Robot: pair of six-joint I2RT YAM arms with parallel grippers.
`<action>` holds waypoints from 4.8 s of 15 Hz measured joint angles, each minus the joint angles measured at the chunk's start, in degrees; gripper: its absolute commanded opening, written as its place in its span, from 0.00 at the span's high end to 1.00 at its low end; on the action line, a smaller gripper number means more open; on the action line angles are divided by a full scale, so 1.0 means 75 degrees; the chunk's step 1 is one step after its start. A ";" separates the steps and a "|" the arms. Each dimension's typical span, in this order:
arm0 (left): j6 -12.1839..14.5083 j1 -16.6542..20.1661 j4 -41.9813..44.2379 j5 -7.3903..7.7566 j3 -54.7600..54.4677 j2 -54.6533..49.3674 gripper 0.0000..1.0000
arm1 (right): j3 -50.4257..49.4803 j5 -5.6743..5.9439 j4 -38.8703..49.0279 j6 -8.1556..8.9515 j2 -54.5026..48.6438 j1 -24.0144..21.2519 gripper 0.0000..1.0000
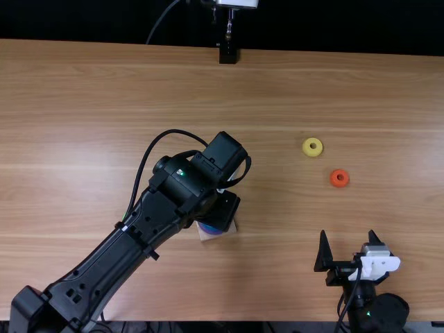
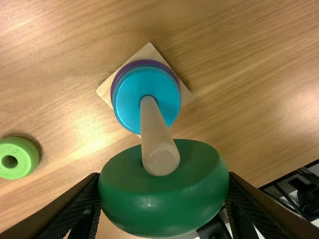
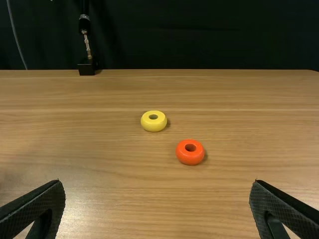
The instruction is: Build the Hanoi tower: stack the rings onto the peg from bottom to top in this color order: purple, dark blue, light blue, dark green, light green, yellow, orange.
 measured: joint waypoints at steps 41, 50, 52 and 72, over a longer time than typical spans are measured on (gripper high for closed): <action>0.1574 0.3654 0.2428 0.1005 -0.1276 0.2157 0.00 | 0.0003 0.0000 0.0000 -0.0003 0.0000 -0.0003 0.00; 0.3748 0.3179 0.2299 -0.0991 -0.1276 0.2157 0.00 | 0.0006 -0.0003 -0.0003 0.0000 0.0000 -0.0003 0.00; 0.3803 0.3165 0.2299 -0.1014 -0.1276 0.2157 0.00 | 0.0003 0.0000 -0.0006 -0.0003 0.0000 -0.0003 0.00; 0.3803 0.2891 0.2436 -0.0956 -0.1276 0.2600 1.00 | 0.0006 -0.0003 -0.0009 0.0000 0.0000 -0.0003 0.00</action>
